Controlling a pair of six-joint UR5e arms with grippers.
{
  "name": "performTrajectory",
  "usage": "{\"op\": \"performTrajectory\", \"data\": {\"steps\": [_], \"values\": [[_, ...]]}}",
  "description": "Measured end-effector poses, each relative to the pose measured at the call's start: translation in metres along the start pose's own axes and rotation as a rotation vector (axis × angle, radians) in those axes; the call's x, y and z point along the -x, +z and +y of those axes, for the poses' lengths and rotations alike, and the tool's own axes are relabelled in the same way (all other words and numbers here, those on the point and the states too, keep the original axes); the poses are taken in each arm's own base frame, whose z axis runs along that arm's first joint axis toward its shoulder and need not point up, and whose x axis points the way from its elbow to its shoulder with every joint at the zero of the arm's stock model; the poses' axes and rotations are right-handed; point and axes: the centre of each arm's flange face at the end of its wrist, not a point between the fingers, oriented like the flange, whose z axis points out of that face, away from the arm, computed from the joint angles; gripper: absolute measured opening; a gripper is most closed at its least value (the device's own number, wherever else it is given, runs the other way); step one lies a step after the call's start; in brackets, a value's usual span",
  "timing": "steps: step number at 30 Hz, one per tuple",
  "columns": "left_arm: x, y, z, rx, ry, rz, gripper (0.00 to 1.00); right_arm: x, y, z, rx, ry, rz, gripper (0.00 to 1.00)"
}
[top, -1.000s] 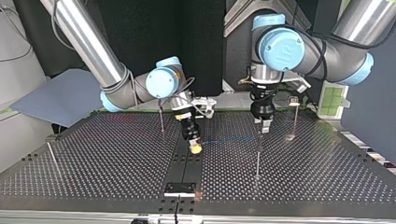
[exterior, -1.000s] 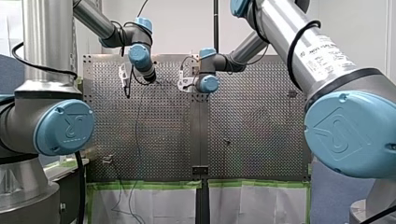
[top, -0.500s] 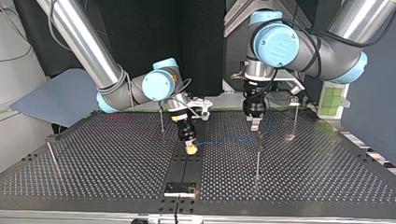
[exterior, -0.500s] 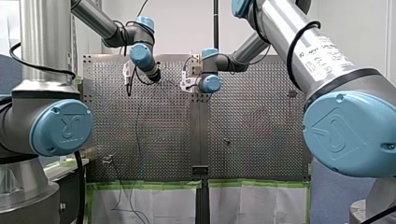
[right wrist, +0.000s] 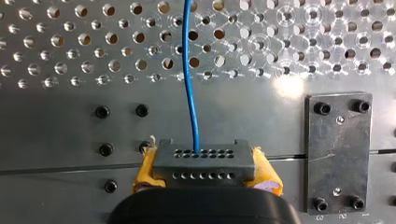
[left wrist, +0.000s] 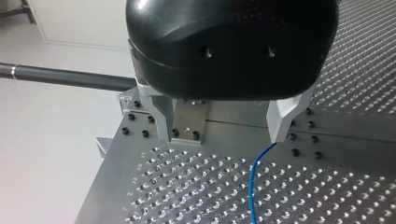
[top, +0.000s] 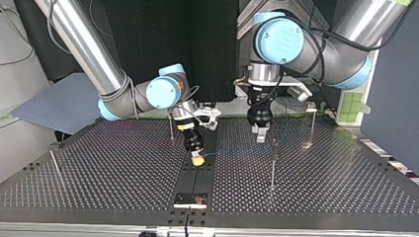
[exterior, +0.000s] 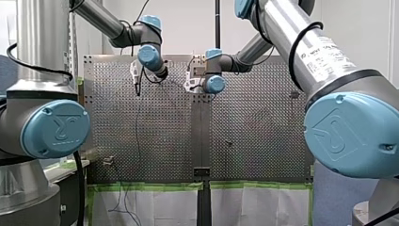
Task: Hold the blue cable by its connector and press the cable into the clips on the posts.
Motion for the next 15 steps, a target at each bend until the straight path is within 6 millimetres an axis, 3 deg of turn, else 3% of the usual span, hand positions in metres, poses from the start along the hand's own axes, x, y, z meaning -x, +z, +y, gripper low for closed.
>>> {"op": "performTrajectory", "data": {"steps": [9, 15], "values": [[-0.006, 0.023, -0.016, 0.032, 0.005, -0.003, 1.00, 0.000, 0.000, 0.001, 0.001, 0.000, 0.001, 0.00], [-0.019, 0.035, -0.015, 0.054, 0.011, 0.004, 1.00, 0.000, 0.000, 0.001, 0.002, 0.000, 0.001, 0.00]]}}
